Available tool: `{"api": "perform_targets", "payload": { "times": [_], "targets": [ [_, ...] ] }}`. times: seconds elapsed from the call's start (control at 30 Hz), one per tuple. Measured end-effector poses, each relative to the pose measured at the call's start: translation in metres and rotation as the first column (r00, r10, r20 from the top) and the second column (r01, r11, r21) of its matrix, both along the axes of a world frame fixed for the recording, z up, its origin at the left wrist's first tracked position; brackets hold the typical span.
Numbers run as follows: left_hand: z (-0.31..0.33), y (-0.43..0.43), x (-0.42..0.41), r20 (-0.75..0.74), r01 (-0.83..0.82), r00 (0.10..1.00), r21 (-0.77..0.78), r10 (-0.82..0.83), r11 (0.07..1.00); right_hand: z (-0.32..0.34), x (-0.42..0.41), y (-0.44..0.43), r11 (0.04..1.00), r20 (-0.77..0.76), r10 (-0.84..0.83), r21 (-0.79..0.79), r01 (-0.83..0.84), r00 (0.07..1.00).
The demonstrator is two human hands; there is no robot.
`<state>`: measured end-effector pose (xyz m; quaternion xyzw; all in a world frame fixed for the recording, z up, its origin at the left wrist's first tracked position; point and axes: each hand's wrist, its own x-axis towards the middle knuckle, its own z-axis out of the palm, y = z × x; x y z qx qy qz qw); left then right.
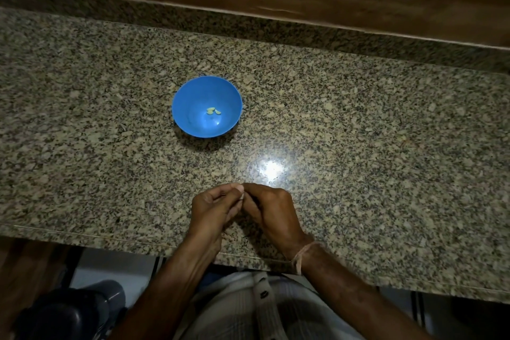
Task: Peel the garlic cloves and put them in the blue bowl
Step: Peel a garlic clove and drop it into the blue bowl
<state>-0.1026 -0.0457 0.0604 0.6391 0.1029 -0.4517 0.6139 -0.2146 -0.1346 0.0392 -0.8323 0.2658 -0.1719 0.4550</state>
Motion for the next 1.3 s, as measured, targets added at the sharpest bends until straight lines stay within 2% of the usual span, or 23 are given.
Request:
{"api": "perform_targets", "payload": {
  "times": [0.47,0.6,0.63,0.77,0.93,1.17,1.3],
  "targets": [
    [0.008,0.012,0.041,-0.093,0.158,0.982,-0.050,-0.162,0.986,0.015,0.019,0.018,0.989,0.011,-0.138,0.046,0.137,0.990],
    [0.013,0.014,0.052,-0.099,0.194,0.975,-0.070,-0.200,0.979,0.015,0.026,0.025,0.932,0.018,-0.282,0.245,0.269,0.959],
    [0.014,0.015,0.054,-0.107,0.199,0.973,-0.075,-0.207,0.977,0.015,0.027,0.027,0.924,0.017,-0.306,0.246,0.293,0.952],
    [0.014,0.019,0.054,-0.156,0.200,0.964,-0.099,-0.214,0.975,0.011,0.028,0.040,0.957,0.034,-0.288,-0.035,0.289,0.957],
    [0.013,0.022,0.051,-0.161,0.148,0.974,-0.091,-0.161,0.985,0.009,0.034,0.051,0.933,0.044,-0.318,-0.167,0.320,0.947],
    [0.010,0.016,0.050,-0.162,0.082,0.982,-0.078,-0.094,0.994,0.006,0.048,0.052,0.919,-0.080,-0.339,-0.243,0.312,0.937],
    [0.008,0.010,0.046,-0.138,0.073,0.987,-0.056,-0.080,0.996,0.006,0.050,0.048,0.909,-0.097,-0.373,-0.236,0.342,0.923]
  ]
}}
